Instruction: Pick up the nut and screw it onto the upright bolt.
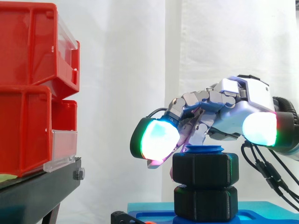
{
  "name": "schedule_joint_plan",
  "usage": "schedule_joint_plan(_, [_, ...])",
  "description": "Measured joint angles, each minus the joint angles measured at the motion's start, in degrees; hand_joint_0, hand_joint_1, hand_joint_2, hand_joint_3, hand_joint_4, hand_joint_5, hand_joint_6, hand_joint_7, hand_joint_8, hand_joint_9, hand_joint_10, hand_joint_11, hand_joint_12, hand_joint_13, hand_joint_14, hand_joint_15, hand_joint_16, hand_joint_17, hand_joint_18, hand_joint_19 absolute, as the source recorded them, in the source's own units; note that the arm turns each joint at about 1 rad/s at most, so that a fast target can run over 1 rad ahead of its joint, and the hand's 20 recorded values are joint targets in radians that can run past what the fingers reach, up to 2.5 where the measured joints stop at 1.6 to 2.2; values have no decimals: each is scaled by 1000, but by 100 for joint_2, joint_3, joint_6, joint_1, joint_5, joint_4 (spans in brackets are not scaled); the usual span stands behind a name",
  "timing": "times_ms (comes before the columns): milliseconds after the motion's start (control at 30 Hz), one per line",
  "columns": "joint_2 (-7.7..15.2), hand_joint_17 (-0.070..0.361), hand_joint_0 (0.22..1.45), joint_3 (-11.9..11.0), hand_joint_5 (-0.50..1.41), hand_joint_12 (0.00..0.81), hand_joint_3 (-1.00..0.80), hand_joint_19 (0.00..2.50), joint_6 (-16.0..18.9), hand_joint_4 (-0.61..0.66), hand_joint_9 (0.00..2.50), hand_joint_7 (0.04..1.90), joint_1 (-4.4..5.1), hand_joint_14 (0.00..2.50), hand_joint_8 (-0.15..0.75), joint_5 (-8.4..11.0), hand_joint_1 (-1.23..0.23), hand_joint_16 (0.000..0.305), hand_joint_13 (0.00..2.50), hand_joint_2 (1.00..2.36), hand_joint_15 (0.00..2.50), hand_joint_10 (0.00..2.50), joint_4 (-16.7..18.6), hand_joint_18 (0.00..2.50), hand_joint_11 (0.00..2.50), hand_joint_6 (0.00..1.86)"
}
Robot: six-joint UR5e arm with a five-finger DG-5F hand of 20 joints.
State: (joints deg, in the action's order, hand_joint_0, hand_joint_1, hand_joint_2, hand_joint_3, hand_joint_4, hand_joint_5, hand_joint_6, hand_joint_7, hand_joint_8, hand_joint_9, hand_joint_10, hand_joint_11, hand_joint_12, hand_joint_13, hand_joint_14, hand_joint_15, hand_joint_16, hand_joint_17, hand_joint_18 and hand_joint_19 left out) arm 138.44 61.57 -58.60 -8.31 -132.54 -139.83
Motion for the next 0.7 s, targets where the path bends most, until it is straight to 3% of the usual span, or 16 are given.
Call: schedule_joint_plan(700, [1, 140, 484, 11, -65, 391, -500, 0, -8, 320, 956, 895, -27, 0, 336, -3, -418, 62, 738, 1000, 0, 0, -18, 494, 0, 504])
